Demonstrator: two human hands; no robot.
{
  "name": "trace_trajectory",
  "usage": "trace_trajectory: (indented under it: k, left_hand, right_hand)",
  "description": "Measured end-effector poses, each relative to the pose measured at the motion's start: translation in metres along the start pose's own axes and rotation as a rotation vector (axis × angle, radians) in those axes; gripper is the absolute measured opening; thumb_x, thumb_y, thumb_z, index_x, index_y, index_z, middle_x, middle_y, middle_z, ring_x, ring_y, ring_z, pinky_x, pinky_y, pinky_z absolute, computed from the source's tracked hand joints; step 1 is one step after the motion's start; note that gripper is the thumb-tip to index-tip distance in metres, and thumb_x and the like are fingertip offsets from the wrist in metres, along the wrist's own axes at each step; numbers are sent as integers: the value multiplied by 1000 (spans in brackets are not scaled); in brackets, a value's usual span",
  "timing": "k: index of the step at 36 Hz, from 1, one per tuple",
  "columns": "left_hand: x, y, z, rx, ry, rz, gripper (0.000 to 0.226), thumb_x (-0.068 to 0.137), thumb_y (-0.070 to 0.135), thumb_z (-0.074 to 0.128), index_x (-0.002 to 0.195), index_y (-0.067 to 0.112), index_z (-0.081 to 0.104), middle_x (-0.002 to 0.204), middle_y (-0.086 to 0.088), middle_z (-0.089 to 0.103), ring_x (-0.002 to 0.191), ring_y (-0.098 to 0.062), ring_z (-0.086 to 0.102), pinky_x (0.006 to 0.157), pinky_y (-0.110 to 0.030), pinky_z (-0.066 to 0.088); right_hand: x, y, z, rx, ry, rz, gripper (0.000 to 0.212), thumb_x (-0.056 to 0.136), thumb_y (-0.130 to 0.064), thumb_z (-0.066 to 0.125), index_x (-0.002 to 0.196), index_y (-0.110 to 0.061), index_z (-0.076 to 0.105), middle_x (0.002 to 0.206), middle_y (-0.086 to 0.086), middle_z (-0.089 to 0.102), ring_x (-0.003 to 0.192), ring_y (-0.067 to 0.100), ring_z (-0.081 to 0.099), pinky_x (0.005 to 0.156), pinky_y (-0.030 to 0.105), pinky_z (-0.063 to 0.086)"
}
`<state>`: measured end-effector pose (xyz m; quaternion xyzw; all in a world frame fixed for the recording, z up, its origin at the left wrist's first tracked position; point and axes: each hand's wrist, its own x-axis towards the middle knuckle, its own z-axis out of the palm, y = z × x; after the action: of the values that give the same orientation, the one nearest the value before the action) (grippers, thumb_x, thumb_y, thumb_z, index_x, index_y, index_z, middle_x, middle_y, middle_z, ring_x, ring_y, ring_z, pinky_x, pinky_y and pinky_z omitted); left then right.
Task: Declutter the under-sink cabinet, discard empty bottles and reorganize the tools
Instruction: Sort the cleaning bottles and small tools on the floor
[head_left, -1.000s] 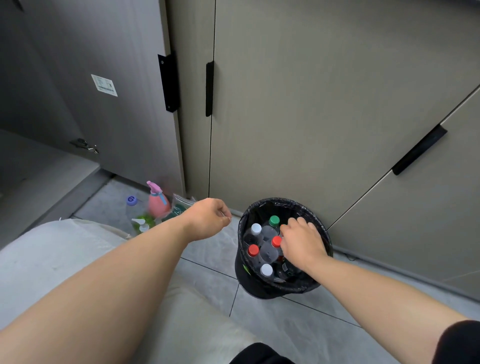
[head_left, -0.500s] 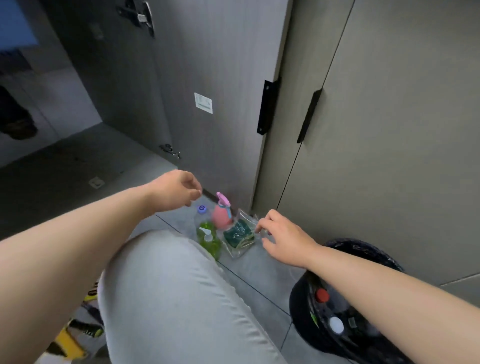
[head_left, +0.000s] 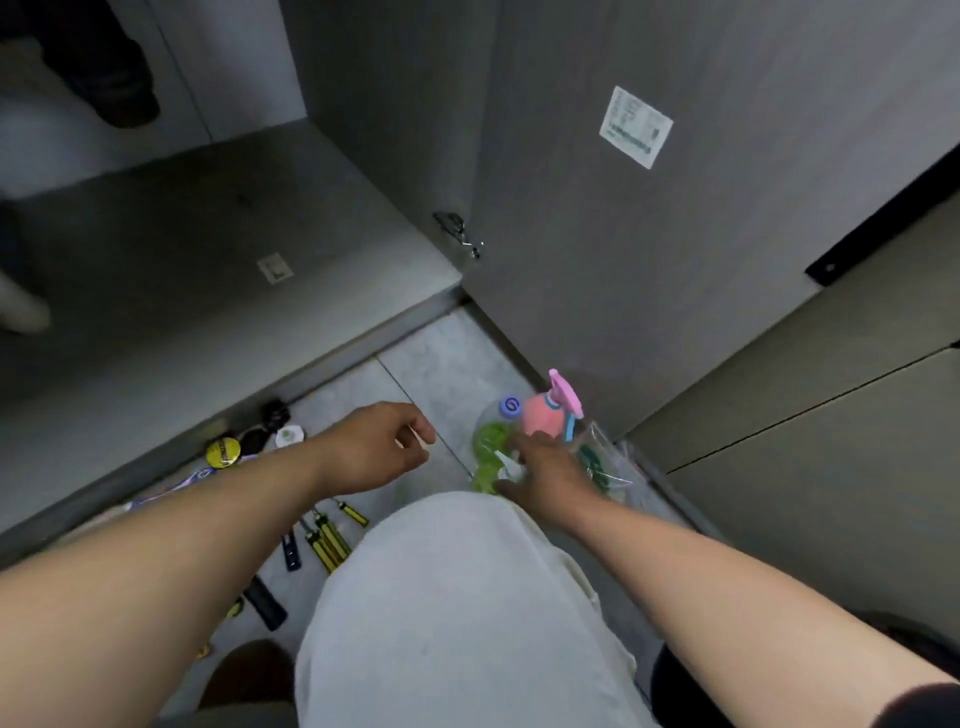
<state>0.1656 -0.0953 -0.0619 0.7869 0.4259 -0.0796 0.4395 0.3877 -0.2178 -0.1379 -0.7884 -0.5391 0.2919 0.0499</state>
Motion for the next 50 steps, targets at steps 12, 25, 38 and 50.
trace_trajectory:
  k: [12, 25, 38, 50]
  left_hand:
    - [24, -20, 48, -167, -86, 45, 84, 67, 33, 92, 139, 32, 50, 126, 3, 61, 112, -13, 61, 98, -35, 53]
    - [34, -10, 47, -178, 259, 88, 76, 61, 59, 85, 125, 51, 45, 124, 10, 58, 112, -13, 58, 90, -41, 55]
    - [28, -51, 46, -565, 534, -178, 72, 62, 54, 90, 116, 55, 43, 119, 5, 56, 106, -14, 55, 83, -31, 47]
    - [23, -79, 47, -780, 644, -262, 73, 69, 48, 88, 130, 46, 47, 122, 8, 54, 107, -14, 55, 74, -27, 46]
  right_hand:
    - [13, -36, -11, 136, 154, -225, 8, 86, -17, 66, 79, -19, 68, 79, -9, 54, 75, 11, 55, 65, 26, 33]
    - [18, -63, -98, 619, 51, -205, 12, 93, -32, 70, 90, -21, 75, 76, 6, 73, 69, 24, 73, 60, 35, 57]
    - [67, -9, -83, -466, -32, 328, 49, 106, -42, 34, 120, -8, 67, 119, 19, 68, 109, 35, 67, 90, 37, 53]
    - [171, -65, -95, -343, 305, -15, 42, 98, -47, 54, 101, -7, 63, 97, 30, 67, 92, 49, 67, 75, 45, 54]
